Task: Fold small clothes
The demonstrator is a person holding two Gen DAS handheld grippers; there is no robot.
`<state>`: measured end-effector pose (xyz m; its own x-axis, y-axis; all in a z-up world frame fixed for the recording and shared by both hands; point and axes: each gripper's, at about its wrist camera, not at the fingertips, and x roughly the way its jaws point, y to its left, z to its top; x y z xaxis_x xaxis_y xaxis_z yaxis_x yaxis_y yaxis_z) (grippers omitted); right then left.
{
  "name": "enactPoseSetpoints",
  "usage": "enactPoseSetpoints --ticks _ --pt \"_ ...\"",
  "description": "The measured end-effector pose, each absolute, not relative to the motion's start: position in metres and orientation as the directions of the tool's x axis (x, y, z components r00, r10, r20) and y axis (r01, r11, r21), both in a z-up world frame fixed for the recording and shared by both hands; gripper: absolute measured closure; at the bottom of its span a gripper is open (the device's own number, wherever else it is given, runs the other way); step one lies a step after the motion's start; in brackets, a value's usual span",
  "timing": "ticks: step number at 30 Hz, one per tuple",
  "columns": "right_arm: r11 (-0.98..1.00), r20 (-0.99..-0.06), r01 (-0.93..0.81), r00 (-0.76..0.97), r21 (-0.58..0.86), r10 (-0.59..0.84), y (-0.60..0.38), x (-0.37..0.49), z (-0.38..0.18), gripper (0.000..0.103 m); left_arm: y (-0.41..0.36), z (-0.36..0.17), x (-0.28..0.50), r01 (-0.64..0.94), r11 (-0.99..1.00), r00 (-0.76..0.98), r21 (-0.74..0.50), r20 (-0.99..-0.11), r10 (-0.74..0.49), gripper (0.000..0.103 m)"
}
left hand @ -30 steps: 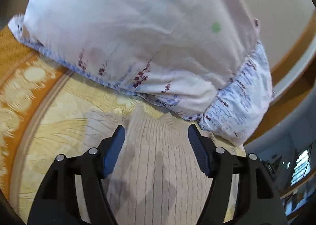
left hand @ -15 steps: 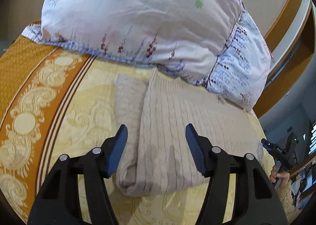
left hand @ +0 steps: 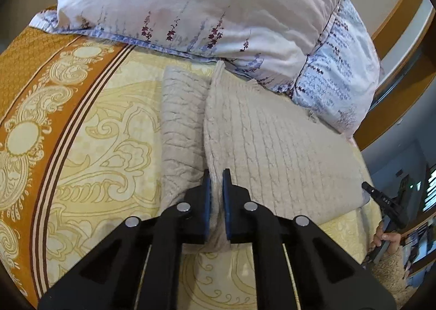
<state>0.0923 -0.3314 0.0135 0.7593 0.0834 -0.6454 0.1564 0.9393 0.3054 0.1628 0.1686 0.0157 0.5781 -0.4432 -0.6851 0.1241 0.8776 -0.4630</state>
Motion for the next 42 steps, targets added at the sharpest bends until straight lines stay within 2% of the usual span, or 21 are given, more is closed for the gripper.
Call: enactPoseSetpoints --ticks 6,14,20,22,23,24,26,30,36,42 --pt "0.94 -0.604 0.148 0.794 0.308 0.073 -0.329 0.08 0.03 0.092 0.177 0.026 0.149 0.152 0.871 0.596 -0.468 -0.659 -0.458 0.097" --pt "0.938 -0.698 0.245 0.716 0.245 -0.005 -0.33 0.085 0.001 0.092 0.183 0.007 0.147 0.12 0.874 0.573 -0.471 -0.686 -0.449 0.096" --pt "0.945 -0.719 0.269 0.693 0.188 -0.054 -0.325 0.092 -0.002 0.091 0.178 0.005 0.15 0.113 0.882 0.573 -0.458 -0.695 -0.434 0.092" --pt "0.943 -0.72 0.277 0.692 0.187 -0.061 -0.325 0.092 0.003 0.084 0.18 0.009 0.149 0.113 0.879 0.578 -0.463 -0.689 -0.437 0.092" --pt "0.941 -0.715 0.285 0.696 0.183 -0.072 -0.325 0.091 0.006 0.077 0.182 0.013 0.148 0.111 0.88 0.591 -0.462 -0.681 -0.433 0.091" --pt "0.94 -0.705 0.29 0.704 0.179 -0.083 -0.325 0.091 0.011 0.067 0.184 0.02 0.148 0.106 0.883 0.608 -0.458 -0.673 -0.422 0.086" --pt "0.945 -0.66 0.271 0.746 0.184 -0.085 -0.32 0.091 0.025 0.055 0.185 0.032 0.148 0.104 0.884 0.642 -0.456 -0.648 -0.409 0.075" --pt "0.972 -0.642 0.155 0.767 0.179 -0.004 -0.294 0.11 0.031 0.054 0.166 0.048 0.157 0.164 0.876 0.654 -0.453 -0.615 -0.44 0.065" --pt "0.989 -0.671 0.001 0.734 0.151 0.102 -0.24 0.147 0.024 0.055 0.127 0.038 0.176 0.201 0.887 0.602 -0.415 -0.663 -0.446 0.061" --pt "0.99 -0.726 -0.027 0.677 0.136 0.118 -0.217 0.17 0.01 0.054 0.121 0.022 0.188 0.165 0.916 0.581 -0.365 -0.715 -0.389 0.057"
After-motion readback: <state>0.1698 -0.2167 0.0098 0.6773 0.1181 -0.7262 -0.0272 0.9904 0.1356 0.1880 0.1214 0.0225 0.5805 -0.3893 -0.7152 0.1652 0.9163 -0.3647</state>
